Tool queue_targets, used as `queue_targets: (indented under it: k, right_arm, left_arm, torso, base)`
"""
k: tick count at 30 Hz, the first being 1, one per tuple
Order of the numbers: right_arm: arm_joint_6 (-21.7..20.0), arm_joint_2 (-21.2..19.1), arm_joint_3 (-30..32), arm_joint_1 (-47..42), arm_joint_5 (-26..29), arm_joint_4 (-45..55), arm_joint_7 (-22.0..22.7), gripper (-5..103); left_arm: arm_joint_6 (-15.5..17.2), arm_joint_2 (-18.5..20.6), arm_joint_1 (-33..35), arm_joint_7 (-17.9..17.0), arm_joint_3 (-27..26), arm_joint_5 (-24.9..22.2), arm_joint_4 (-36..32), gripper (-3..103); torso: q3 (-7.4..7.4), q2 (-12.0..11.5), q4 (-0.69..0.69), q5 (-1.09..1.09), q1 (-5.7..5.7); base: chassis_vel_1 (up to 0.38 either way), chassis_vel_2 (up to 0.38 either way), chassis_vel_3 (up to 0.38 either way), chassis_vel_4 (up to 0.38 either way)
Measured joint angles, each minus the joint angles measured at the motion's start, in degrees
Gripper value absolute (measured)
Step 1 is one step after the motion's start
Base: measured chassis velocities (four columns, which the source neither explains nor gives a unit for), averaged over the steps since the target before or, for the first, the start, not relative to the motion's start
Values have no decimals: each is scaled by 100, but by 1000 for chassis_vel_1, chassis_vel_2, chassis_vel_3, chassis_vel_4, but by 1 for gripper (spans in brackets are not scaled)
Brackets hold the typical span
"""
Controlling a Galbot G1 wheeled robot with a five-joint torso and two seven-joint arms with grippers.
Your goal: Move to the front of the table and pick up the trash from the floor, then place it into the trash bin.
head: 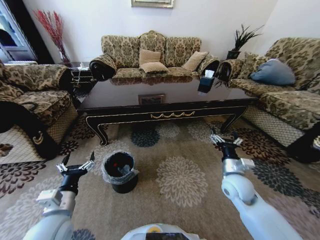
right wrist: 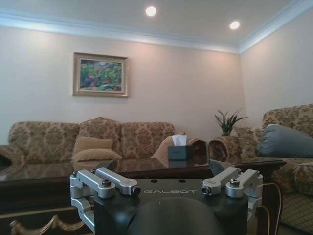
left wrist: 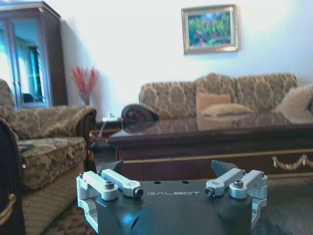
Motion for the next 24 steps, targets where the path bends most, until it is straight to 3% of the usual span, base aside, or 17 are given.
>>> queue_targets:
  k: [3,8,17,24]
  right_arm:
    - [45,125,-16,-201,-200,98,-114,100]
    - [50,244,-100,-224,-339,103,-131,100]
    - [124,323,-94,-246,-748,126,-236,100]
    - [375,304,81,-448,-844,133,-750,100]
  left_arm:
    - [-491,-313,118,39,52,193,95,100]
    - [-871,-531,163,-15,83,701,313,100]
    - [-1010,-652,55,-139,123,674,565,100]
    - [-1179,-671,-50,218,166,584,677,100]
  torso:
    - [0,0,0,0,0]
    - [1,0,2,-1,1]
    - [1,0,1,-2,1]
    - [1,0,-1,-1,1]
  base:
    - [0,0,0,0]
    - [0,0,0,0]
    - [0,0,0,0]
    - [0,0,0,0]
